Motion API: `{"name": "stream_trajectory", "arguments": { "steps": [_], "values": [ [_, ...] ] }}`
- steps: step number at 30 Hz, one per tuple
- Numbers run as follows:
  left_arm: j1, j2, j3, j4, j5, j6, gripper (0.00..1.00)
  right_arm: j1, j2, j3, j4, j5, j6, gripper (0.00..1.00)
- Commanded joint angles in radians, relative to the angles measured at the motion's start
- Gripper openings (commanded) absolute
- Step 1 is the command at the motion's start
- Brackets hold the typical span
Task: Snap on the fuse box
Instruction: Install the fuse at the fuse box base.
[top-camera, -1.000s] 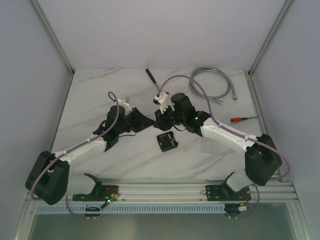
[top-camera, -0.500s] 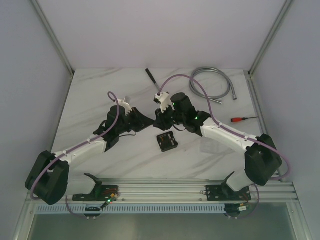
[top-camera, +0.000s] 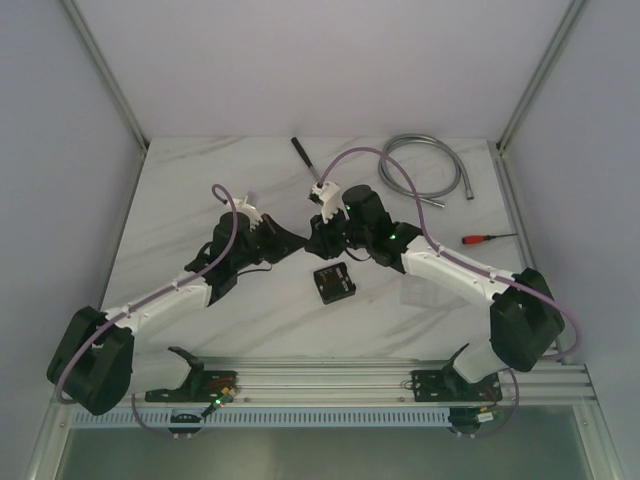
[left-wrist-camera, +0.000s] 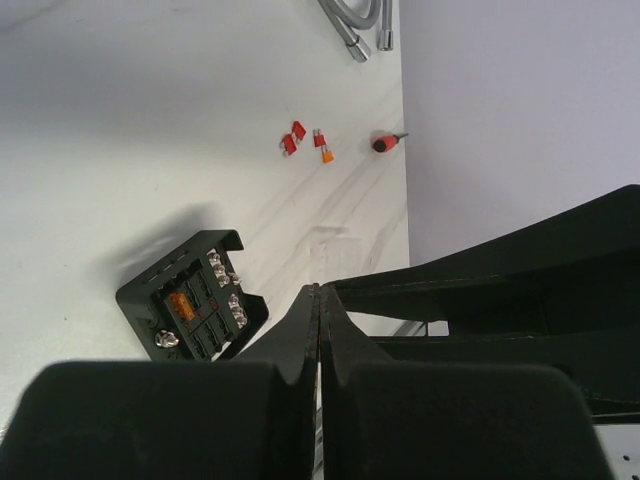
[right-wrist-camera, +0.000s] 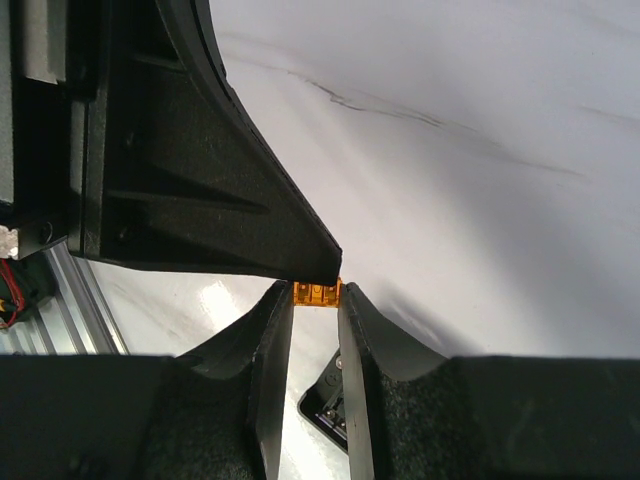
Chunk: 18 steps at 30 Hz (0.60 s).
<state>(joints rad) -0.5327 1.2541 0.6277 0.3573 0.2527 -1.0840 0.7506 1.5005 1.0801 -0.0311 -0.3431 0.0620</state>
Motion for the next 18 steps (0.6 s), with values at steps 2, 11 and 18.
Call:
{"name": "stream_trajectory", "arguments": {
  "steps": [2,11,18],
  "values": [
    [-0.020,-0.059,-0.005,-0.012,-0.009,-0.029,0.00,0.010,-0.040,-0.031,0.096,0.034,0.048,0.32],
    [-0.021,-0.162,-0.034,-0.023,-0.109,-0.050,0.00,0.016,-0.174,-0.176,0.273,0.083,0.231,0.49],
    [-0.024,-0.267,-0.060,-0.017,-0.193,-0.096,0.00,0.019,-0.301,-0.399,0.675,0.113,0.560,0.56]
  ]
}}
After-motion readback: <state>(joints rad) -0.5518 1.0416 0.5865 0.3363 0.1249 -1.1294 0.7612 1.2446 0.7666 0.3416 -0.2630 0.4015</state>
